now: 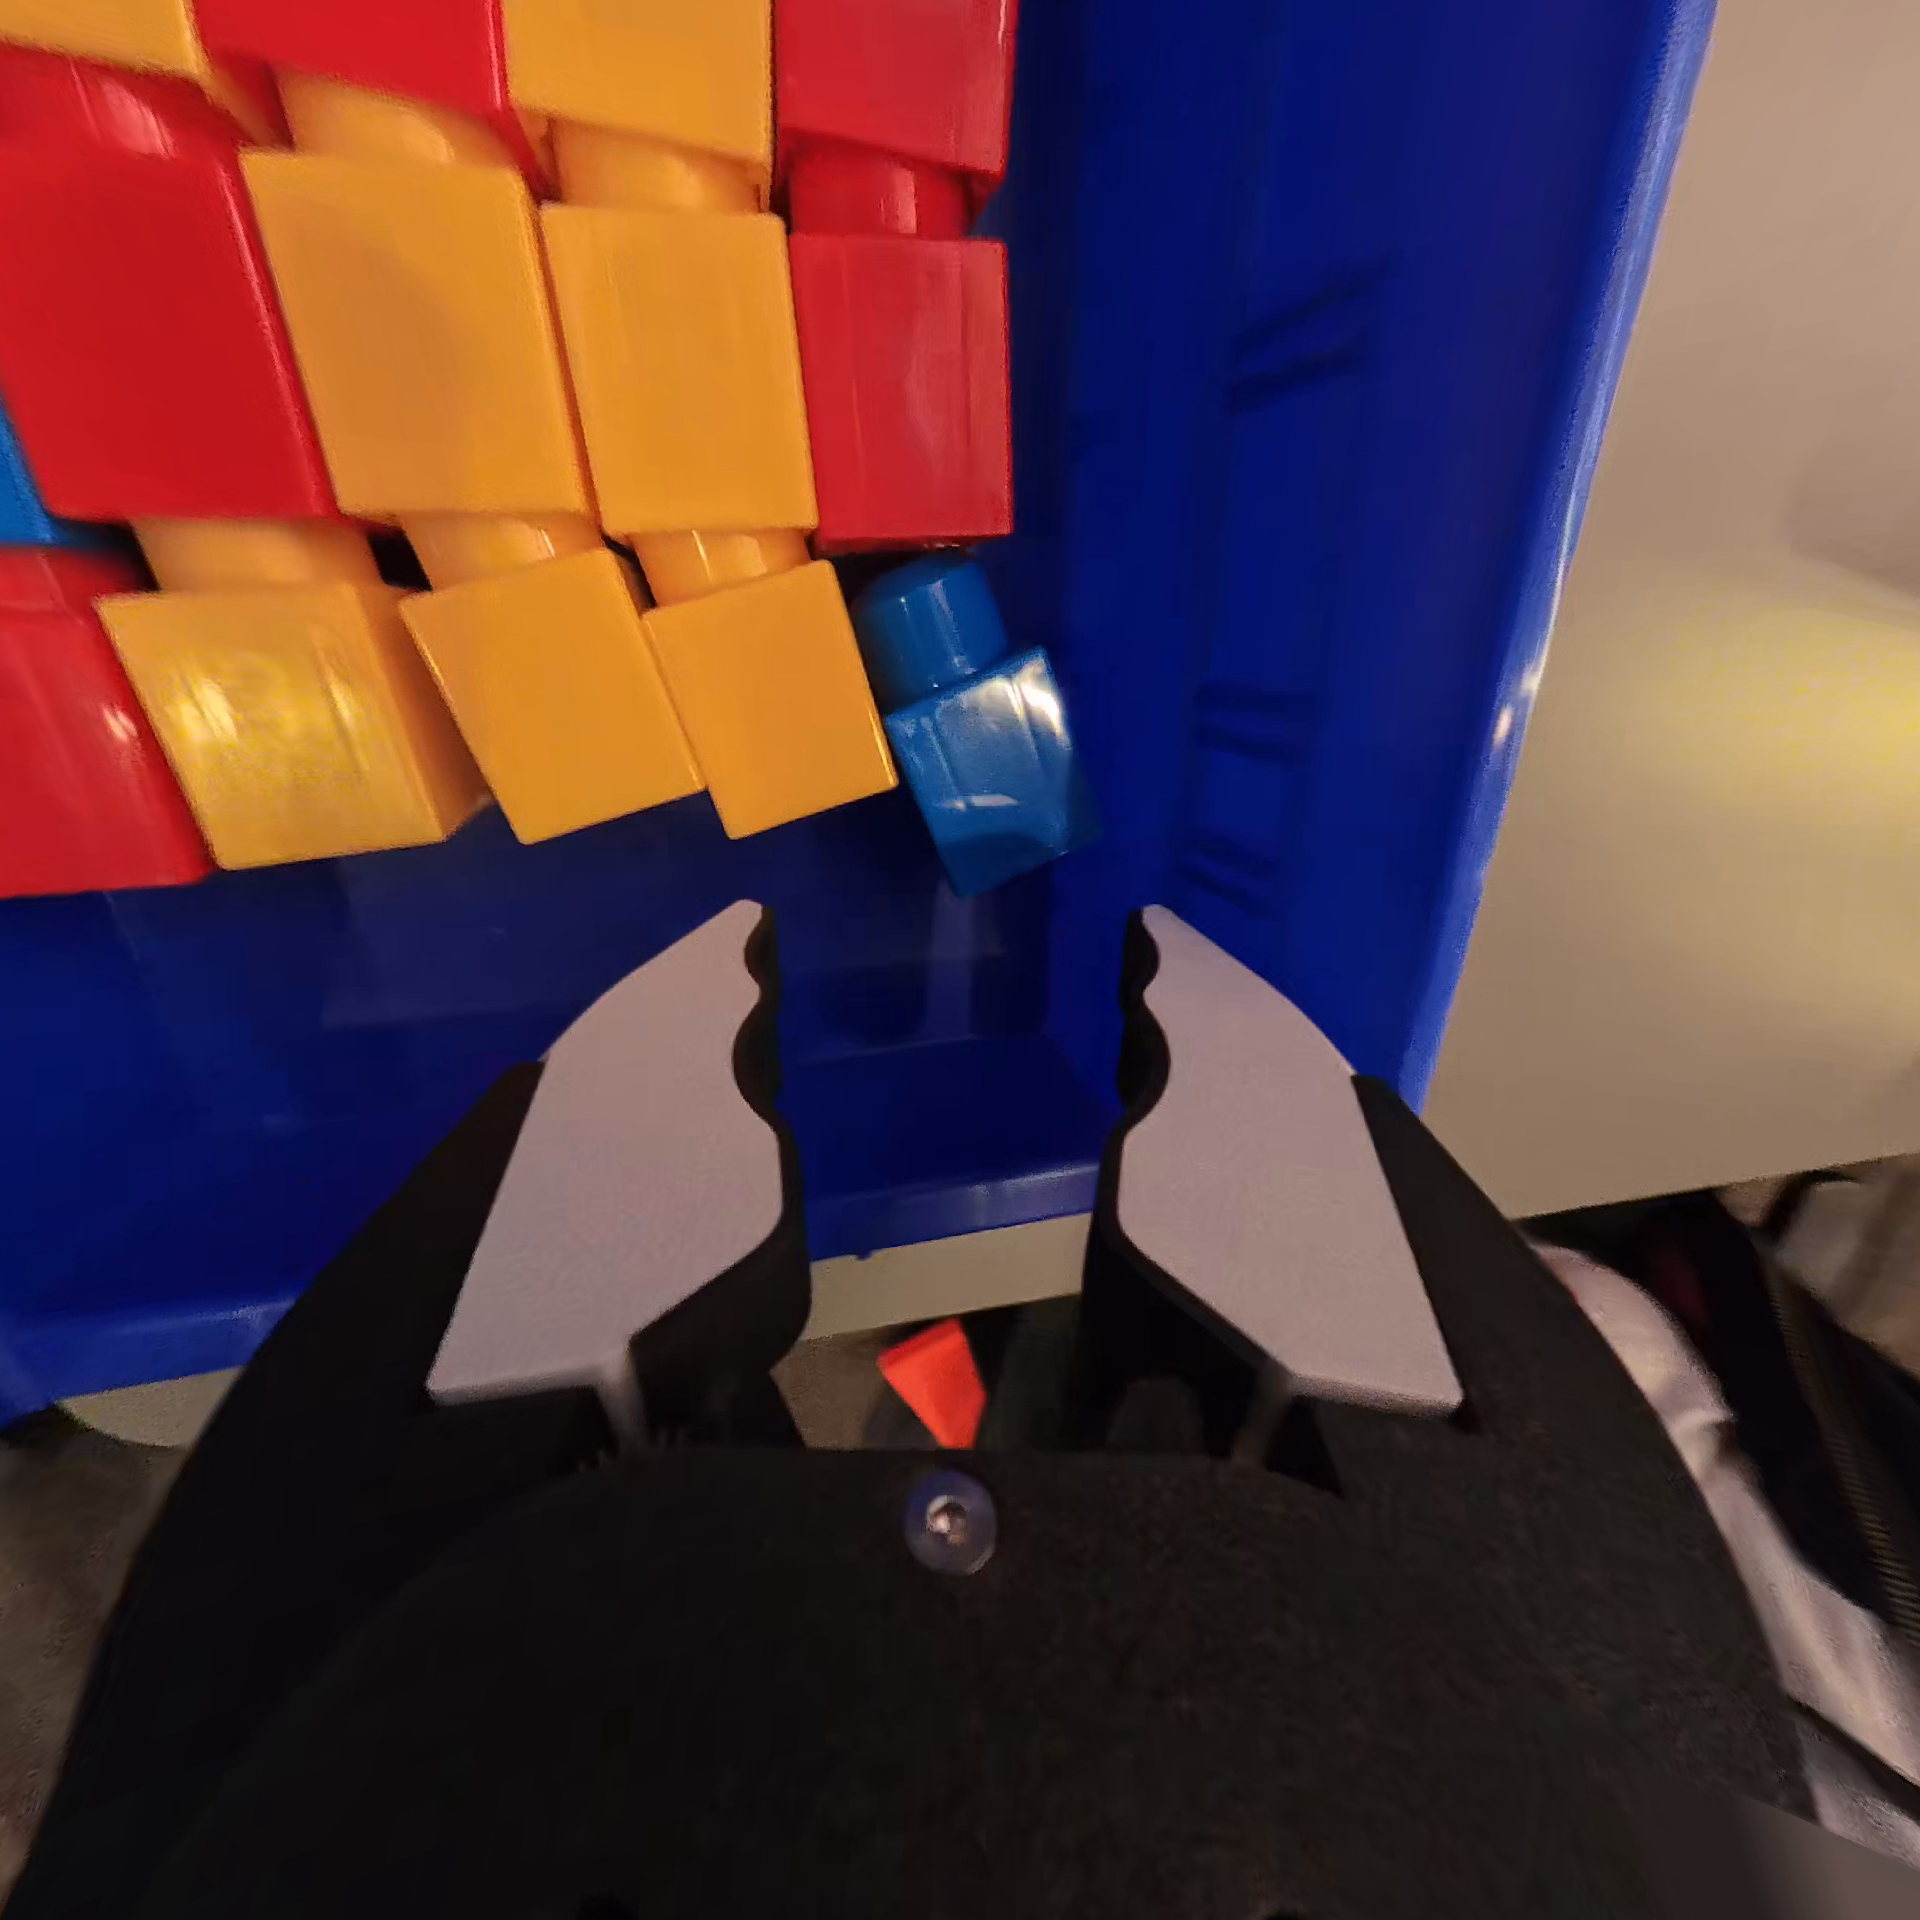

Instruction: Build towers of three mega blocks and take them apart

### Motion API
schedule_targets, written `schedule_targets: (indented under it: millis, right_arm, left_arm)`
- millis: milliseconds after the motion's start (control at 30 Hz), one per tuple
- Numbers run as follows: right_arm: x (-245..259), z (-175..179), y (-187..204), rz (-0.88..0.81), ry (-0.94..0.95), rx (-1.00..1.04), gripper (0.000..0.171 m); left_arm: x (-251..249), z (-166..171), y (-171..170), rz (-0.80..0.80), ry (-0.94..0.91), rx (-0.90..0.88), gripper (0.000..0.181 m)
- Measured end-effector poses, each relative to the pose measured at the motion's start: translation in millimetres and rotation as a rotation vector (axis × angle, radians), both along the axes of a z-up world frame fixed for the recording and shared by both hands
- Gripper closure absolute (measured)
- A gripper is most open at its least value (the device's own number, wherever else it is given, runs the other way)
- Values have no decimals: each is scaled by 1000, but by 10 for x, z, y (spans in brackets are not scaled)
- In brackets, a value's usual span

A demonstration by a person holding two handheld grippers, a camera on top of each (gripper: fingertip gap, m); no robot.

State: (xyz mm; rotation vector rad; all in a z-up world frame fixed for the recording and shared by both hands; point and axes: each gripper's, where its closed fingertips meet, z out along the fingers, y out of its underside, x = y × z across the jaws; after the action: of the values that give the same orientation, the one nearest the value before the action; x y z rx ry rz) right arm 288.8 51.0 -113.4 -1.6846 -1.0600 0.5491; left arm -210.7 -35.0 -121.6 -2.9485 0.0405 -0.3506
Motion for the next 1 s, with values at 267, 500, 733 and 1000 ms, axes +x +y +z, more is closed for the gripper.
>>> schedule_targets:
  millis: [267,500,733,1000]
  right_arm:
    - [112,217,-95,-2,85,59,120]
    - [200,294,-108,-7,109,84,120]
    - [252,332,-109,-17,136,96,122]
    - [283,346,-112,-22,144,100,122]
  left_arm:
    - [45,-82,138,96,-13,-40,124]
    - [38,-183,99,167,-50,-77,123]
    - [-37,-168,43,135,1,-114,125]
    - [35,-109,9,91,-57,-103,131]
